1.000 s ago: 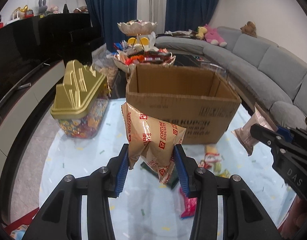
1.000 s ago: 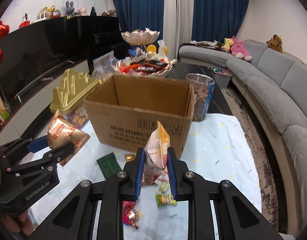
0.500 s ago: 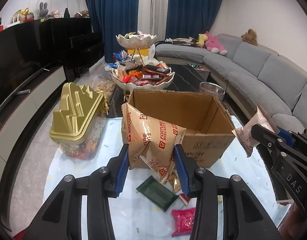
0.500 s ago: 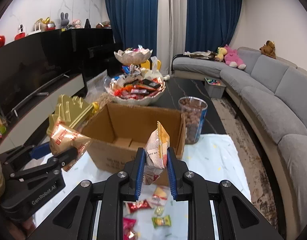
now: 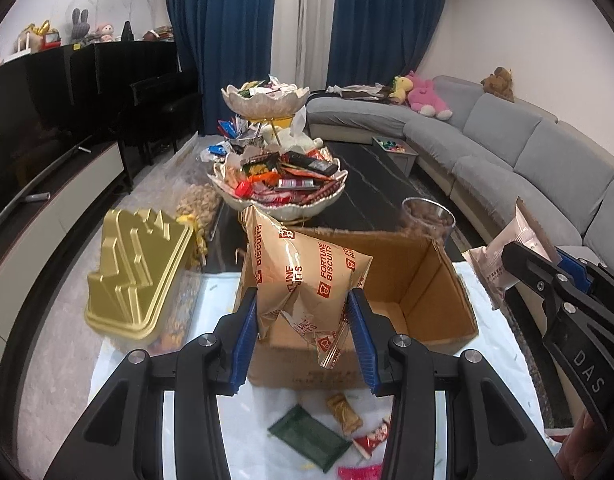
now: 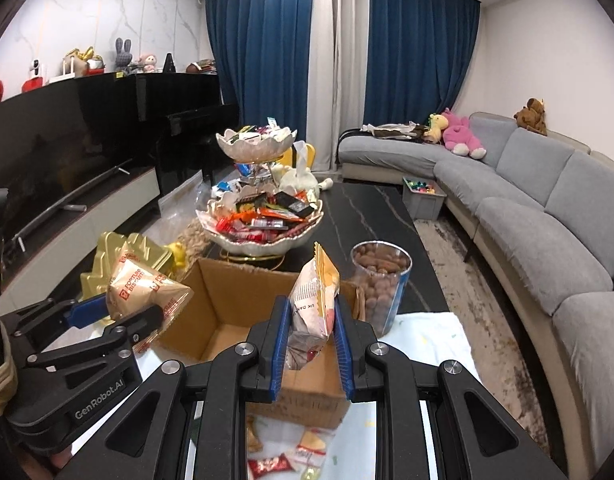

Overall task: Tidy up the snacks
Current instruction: 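Carry both held snacks up and over the open cardboard box, then open both tools to drop the snacks into the box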

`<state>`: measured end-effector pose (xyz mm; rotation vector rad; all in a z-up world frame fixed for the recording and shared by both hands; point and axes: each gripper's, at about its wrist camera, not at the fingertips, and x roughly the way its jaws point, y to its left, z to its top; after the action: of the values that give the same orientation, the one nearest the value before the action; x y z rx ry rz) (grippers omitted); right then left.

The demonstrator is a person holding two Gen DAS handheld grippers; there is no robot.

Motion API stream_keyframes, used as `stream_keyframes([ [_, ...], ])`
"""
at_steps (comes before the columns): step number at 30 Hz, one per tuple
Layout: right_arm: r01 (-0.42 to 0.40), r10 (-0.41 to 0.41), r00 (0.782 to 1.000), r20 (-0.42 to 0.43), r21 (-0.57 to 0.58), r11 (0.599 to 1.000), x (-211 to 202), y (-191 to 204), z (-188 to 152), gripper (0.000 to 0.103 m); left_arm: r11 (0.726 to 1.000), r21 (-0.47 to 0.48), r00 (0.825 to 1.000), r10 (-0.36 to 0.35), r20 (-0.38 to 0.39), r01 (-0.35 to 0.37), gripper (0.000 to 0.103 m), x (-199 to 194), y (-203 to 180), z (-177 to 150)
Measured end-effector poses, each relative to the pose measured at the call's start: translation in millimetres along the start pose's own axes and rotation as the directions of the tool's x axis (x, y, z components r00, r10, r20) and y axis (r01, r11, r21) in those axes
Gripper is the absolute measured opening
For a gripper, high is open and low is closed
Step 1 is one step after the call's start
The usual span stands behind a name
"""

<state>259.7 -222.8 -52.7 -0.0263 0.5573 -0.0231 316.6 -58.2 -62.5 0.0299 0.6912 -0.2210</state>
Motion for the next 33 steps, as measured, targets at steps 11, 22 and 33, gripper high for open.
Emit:
stream_keyframes([
  [11,-0.003,0.003,1.000,-0.024,0.003,1.000,30.3,-2.0,14.8,0.023,1.000,0.006,1.000,-0.014,-0.023,0.014,0.043,30.6,-0.4,19.8],
  [22,-0.007,0.007,0.997,-0.082,0.001,1.000,64.0,-2.9,21.9,0.023,1.000,0.004,0.997,-0.019,-0.069,0.019,0.043,65.5,2.9,25.8],
  [33,-0.013,0.012,0.992,-0.126,-0.002,1.000,84.6,-5.6,16.0,0.054,1.000,-0.012,0.993,-0.022,-0.117,0.021,0.060,79.7,4.8,17.7],
])
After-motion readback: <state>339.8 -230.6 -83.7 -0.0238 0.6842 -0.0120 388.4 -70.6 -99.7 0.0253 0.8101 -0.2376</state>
